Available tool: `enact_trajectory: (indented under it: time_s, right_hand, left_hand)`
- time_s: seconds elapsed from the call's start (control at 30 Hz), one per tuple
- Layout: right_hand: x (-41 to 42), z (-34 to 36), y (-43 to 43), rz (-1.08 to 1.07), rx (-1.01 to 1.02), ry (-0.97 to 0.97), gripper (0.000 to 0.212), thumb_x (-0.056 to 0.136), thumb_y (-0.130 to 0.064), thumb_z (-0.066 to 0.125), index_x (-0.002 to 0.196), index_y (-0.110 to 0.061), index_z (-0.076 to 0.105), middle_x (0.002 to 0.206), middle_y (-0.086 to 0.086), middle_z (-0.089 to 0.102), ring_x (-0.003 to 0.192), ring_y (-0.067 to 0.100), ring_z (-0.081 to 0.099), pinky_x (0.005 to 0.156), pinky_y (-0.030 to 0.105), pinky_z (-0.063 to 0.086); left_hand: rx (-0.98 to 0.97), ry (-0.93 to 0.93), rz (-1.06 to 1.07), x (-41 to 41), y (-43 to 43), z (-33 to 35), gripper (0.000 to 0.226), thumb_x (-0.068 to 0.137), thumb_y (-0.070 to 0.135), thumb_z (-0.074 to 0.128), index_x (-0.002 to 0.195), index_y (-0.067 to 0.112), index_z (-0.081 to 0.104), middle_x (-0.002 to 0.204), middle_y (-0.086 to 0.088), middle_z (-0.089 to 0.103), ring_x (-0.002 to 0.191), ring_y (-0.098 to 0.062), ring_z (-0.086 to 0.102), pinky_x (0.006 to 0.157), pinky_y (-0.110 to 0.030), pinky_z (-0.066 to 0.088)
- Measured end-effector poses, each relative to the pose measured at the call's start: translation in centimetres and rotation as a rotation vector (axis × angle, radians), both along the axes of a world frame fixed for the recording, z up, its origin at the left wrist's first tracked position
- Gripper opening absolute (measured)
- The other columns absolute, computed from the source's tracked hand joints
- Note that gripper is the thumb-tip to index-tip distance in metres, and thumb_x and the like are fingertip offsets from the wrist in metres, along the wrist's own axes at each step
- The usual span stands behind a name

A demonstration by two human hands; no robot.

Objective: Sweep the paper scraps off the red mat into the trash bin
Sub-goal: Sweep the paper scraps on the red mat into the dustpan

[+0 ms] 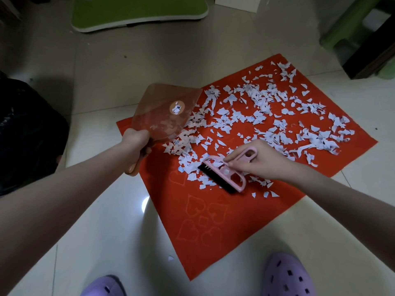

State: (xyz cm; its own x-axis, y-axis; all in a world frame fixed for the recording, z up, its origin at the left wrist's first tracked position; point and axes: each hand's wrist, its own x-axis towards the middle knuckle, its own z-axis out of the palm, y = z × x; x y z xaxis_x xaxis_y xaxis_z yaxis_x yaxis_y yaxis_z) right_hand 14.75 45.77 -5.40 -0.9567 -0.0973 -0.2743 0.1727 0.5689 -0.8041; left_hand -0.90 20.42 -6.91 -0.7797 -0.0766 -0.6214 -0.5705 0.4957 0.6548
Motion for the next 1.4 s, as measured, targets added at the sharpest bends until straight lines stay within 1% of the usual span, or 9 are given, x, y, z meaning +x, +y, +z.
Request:
enact_trajectory:
  time_s: [0.23, 0.4, 0.5, 0.6, 0.77, 1.03, 1.23, 1.33, 1.4]
  right_hand:
    - [-0.8, -1.0, -2.5, -0.094, -0.098, 0.008, 0.012, 0.085, -0.012, 0.069, 0.094, -0.014, 0.076, 0.079, -0.004, 0.074, 0.069, 0.007, 0.068, 0.065, 0.023, 0.054]
    - [-0.8, -2.2, -4.3, 0.049, 0.026, -0.075, 0.014, 0.086, -0.02, 0.067, 0.097, -0.016, 0.075, 0.084, 0.001, 0.075, 0.072, 0.014, 0.07, 0.065, 0.033, 0.058]
    - [-0.8, -1.7, -2.9, 0.007, 0.12, -0.073, 0.015, 0.087, -0.015, 0.064, 0.097, -0.011, 0.074, 0.07, -0.004, 0.069, 0.052, -0.001, 0.062, 0.046, 0.012, 0.044]
    - [-0.9, -0.2, -0.6, -0.103, 0.251, 0.008, 0.013, 0.087, -0.016, 0.063, 0.094, -0.019, 0.073, 0.067, -0.016, 0.062, 0.046, -0.008, 0.055, 0.041, 0.007, 0.036]
    - [-1.1, 0.0, -0.6, -0.265, 0.049, 0.047, 0.01, 0.086, -0.014, 0.065, 0.088, -0.019, 0.073, 0.075, -0.004, 0.072, 0.062, 0.009, 0.068, 0.058, 0.024, 0.054]
    - [-1.0, -2.9, -4.5, -0.058, 0.004, 0.007, 0.014, 0.086, -0.016, 0.066, 0.097, -0.017, 0.075, 0.082, 0.005, 0.074, 0.071, 0.027, 0.069, 0.066, 0.041, 0.057]
    - [-0.7, -0.5, -0.1, -0.23, 0.264, 0.047, 0.017, 0.085, -0.016, 0.063, 0.098, -0.019, 0.074, 0.087, 0.0, 0.074, 0.07, 0.025, 0.068, 0.065, 0.044, 0.056]
    - [-0.8, 0.6, 0.1, -0.298, 0.203, 0.101, 0.014, 0.085, -0.016, 0.063, 0.093, -0.019, 0.075, 0.078, -0.001, 0.073, 0.067, 0.029, 0.067, 0.061, 0.045, 0.056]
    - [-1.0, 0.6, -0.7, -0.298, 0.129, 0.077, 0.012, 0.085, -0.014, 0.065, 0.09, -0.02, 0.074, 0.078, -0.004, 0.072, 0.067, 0.015, 0.068, 0.061, 0.036, 0.056]
  left_hand:
    - [-0.008, 0.008, -0.014, 0.1, 0.0, 0.2, 0.019, 0.091, 0.004, 0.041, 0.074, 0.005, 0.049, 0.063, -0.01, 0.052, 0.043, -0.017, 0.036, 0.04, -0.02, 0.031]
    - [-0.001, -0.002, -0.01, 0.2, 0.2, 0.3, 0.019, 0.093, 0.005, 0.041, 0.075, 0.005, 0.049, 0.064, -0.01, 0.052, 0.044, -0.016, 0.037, 0.043, -0.024, 0.032]
    - [0.008, -0.009, -0.009, 0.2, 0.3, 0.2, 0.019, 0.094, 0.007, 0.042, 0.077, 0.006, 0.049, 0.064, -0.009, 0.052, 0.044, -0.015, 0.039, 0.042, -0.023, 0.033]
    - [0.006, -0.007, -0.009, 0.0, 0.1, 0.0, 0.02, 0.094, 0.008, 0.043, 0.075, 0.006, 0.05, 0.063, -0.009, 0.052, 0.043, -0.014, 0.039, 0.035, -0.016, 0.032]
    - [0.016, -0.023, 0.002, -0.3, 0.2, -0.3, 0.02, 0.096, 0.012, 0.045, 0.077, 0.007, 0.051, 0.065, -0.009, 0.054, 0.043, -0.014, 0.04, 0.039, -0.02, 0.034]
    - [0.039, -0.011, 0.036, -0.7, 0.8, -0.2, 0.02, 0.097, 0.019, 0.05, 0.081, 0.007, 0.051, 0.063, -0.008, 0.053, 0.042, -0.014, 0.039, 0.04, -0.02, 0.034]
    - [0.043, -0.019, 0.016, -0.9, 0.3, -0.6, 0.019, 0.097, 0.018, 0.049, 0.082, 0.006, 0.052, 0.065, -0.008, 0.054, 0.042, -0.014, 0.04, 0.04, -0.021, 0.034]
    - [0.047, -0.031, 0.018, -1.0, 0.5, -0.8, 0.018, 0.097, 0.016, 0.048, 0.081, 0.007, 0.053, 0.065, -0.008, 0.055, 0.042, -0.014, 0.04, 0.041, -0.021, 0.034]
    - [0.049, -0.028, 0.025, -1.1, 0.8, -0.7, 0.018, 0.096, 0.016, 0.05, 0.081, 0.007, 0.052, 0.064, -0.007, 0.055, 0.041, -0.014, 0.04, 0.04, -0.021, 0.034]
